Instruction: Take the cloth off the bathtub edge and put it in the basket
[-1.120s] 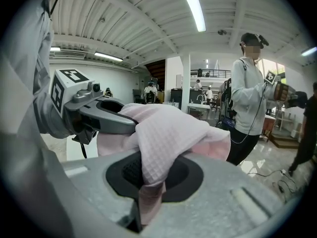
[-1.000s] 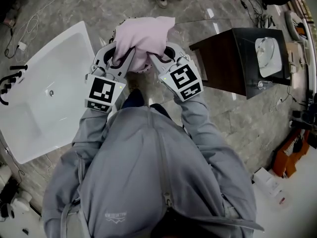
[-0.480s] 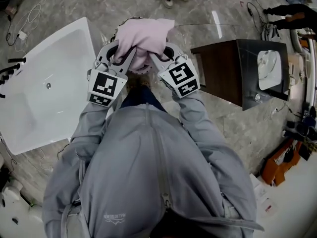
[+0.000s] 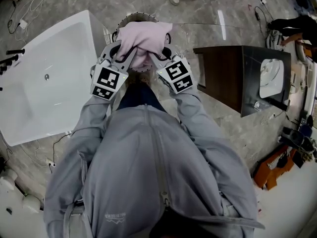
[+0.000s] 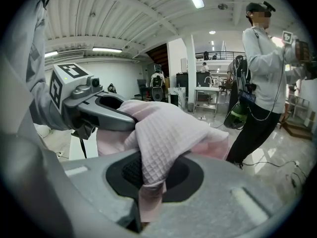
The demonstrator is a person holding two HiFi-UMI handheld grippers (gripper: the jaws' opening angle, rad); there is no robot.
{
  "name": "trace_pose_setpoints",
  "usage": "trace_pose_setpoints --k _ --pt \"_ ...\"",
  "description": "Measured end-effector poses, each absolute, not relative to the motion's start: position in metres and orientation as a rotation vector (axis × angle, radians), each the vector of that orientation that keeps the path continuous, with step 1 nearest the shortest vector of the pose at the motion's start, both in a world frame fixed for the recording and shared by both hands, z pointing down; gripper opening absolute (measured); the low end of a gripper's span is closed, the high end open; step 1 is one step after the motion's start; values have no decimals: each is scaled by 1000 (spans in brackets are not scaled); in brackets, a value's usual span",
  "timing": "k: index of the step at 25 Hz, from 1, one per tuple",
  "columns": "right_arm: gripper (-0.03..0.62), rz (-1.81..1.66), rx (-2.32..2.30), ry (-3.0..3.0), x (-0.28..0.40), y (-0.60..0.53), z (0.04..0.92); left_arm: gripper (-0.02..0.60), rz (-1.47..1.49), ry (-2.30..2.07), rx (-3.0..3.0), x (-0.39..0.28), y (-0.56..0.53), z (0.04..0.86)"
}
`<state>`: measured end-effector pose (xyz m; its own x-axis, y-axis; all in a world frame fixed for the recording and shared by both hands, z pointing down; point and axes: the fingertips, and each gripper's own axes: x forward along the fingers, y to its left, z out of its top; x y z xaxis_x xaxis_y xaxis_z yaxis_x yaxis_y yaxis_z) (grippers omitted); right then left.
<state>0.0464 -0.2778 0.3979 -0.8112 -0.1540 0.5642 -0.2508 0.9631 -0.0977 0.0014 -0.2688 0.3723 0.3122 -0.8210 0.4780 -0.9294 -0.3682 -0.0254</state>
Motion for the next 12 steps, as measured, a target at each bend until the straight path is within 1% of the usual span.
trace_pose_setpoints --k 12 --pt "48 283 254 -2453 42 -300 471 95 631 -1527 2257 -7 -290 445"
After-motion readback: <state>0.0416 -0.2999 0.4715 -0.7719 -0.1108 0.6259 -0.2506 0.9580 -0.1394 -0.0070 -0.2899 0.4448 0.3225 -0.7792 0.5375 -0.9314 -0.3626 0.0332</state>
